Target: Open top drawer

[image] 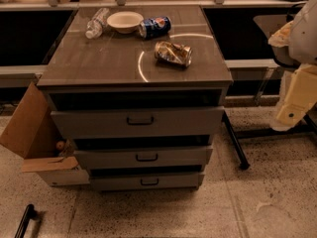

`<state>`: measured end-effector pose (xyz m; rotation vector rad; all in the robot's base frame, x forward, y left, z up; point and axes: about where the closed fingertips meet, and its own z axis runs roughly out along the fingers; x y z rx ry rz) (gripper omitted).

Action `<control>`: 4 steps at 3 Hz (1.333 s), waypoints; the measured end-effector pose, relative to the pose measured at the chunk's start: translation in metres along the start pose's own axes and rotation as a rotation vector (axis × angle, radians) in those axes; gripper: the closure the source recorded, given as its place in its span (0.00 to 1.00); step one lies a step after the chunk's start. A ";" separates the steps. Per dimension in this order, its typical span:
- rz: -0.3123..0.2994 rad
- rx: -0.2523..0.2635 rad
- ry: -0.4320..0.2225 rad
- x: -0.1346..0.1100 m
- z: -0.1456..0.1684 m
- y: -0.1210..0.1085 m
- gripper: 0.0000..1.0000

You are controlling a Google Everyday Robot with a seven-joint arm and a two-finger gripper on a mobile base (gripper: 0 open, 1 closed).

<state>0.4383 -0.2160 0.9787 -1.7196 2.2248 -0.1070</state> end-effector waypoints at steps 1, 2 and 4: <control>0.000 0.000 0.000 0.000 0.000 0.000 0.00; -0.041 -0.021 -0.036 -0.006 0.037 0.003 0.00; -0.071 -0.052 -0.075 -0.012 0.072 0.008 0.00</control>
Offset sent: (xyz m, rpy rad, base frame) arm 0.0181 0.0169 -0.0616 0.0361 0.0167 0.0895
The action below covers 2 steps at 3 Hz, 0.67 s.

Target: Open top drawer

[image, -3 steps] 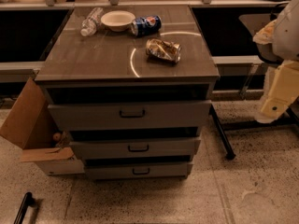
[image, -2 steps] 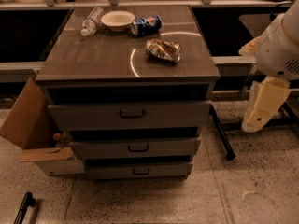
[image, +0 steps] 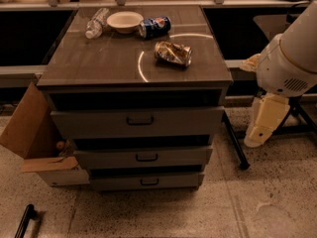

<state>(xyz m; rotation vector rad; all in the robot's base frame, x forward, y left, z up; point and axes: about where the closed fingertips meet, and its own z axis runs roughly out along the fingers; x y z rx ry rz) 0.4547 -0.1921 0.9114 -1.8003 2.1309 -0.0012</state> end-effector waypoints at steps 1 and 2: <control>-0.008 -0.015 -0.012 0.001 0.012 0.001 0.00; -0.057 -0.031 0.013 0.005 0.060 0.002 0.00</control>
Offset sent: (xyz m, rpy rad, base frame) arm 0.0320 0.0139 -0.1272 -0.0784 0.0231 0.1064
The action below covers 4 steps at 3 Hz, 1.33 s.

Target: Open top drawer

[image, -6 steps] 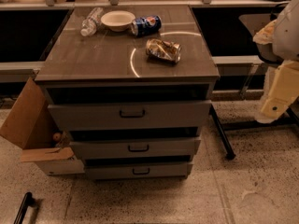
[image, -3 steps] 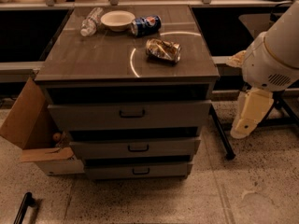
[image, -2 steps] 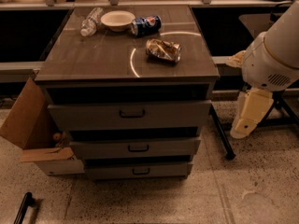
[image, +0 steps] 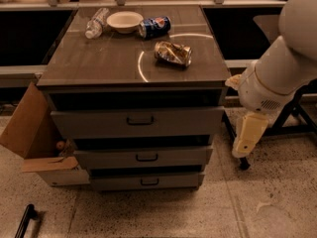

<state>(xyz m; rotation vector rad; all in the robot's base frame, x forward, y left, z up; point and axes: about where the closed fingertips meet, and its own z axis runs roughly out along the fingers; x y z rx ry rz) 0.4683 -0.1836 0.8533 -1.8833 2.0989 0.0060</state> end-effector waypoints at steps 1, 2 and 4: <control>-0.057 -0.020 -0.016 0.000 0.053 -0.001 0.00; -0.109 -0.021 -0.042 -0.004 0.105 -0.006 0.00; -0.142 -0.013 -0.040 -0.006 0.121 -0.012 0.00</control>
Offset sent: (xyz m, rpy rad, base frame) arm 0.0470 0.0403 -0.1469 0.0291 -0.0132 0.1790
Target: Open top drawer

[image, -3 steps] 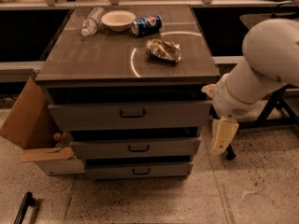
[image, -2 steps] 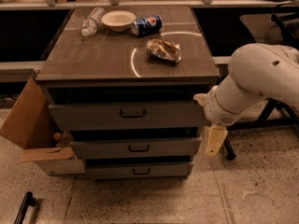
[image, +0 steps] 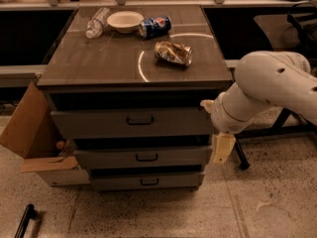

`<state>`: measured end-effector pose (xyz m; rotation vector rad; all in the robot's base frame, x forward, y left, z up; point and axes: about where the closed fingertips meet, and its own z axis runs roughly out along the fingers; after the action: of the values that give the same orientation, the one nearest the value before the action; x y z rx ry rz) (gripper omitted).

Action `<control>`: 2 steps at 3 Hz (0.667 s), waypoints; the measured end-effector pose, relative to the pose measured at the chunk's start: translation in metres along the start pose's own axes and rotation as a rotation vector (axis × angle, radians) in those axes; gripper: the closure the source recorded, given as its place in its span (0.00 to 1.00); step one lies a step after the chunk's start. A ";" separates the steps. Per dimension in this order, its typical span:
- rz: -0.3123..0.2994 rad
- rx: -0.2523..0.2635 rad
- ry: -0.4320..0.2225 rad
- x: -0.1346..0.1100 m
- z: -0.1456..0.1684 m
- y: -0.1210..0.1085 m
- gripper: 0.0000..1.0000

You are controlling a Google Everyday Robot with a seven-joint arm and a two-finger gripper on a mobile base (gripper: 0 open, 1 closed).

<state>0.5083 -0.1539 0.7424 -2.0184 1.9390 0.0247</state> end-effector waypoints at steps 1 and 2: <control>-0.057 0.022 -0.020 -0.001 0.026 -0.014 0.00; -0.097 0.041 -0.057 -0.003 0.050 -0.031 0.00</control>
Offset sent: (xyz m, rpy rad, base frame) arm 0.0686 0.0250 -0.0613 0.0755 -0.0981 0.1418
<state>0.5492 -0.1378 0.7031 -2.0594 1.7913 0.0194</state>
